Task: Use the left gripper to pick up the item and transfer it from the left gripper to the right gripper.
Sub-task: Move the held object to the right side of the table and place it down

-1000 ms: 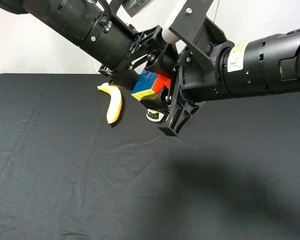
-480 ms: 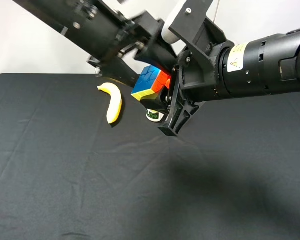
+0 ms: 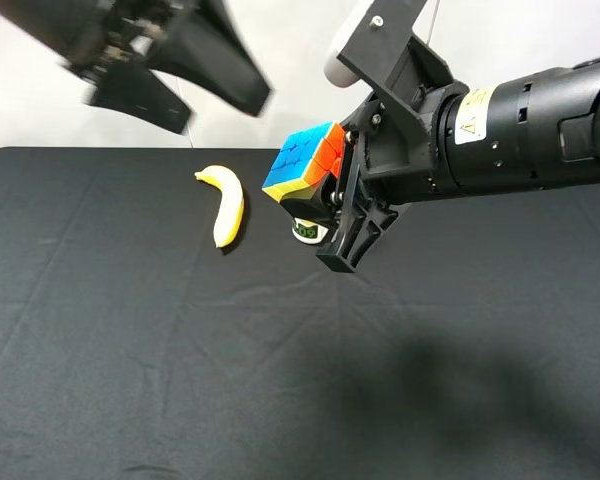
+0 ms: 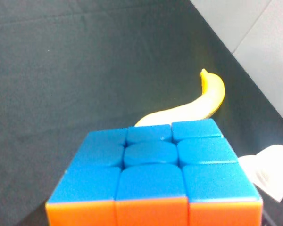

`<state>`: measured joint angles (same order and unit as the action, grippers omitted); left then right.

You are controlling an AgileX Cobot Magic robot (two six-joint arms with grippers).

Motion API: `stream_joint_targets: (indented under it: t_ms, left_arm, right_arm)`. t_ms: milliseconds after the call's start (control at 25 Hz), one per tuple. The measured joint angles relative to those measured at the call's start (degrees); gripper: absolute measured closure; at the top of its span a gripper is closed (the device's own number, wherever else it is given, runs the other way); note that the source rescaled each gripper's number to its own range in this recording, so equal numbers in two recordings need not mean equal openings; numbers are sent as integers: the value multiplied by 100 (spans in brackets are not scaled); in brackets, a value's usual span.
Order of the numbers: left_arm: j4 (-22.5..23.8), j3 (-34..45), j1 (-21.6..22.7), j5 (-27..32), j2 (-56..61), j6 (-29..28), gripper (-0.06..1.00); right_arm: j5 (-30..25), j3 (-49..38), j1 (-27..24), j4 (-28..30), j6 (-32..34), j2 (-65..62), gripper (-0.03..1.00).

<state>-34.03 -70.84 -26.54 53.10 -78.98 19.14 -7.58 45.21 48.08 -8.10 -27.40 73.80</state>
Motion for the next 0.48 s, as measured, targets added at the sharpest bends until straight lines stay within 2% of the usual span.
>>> stream_joint_targets:
  t_ms: [200,480]
  left_arm:
    - [1228,0,27,377,744,-823,-3]
    - [2480,0,27,996,1909,-1558,-3]
  right_arm:
    - [0,0,0,0,0,0,93]
    - [0,0,0,0,0,0,93]
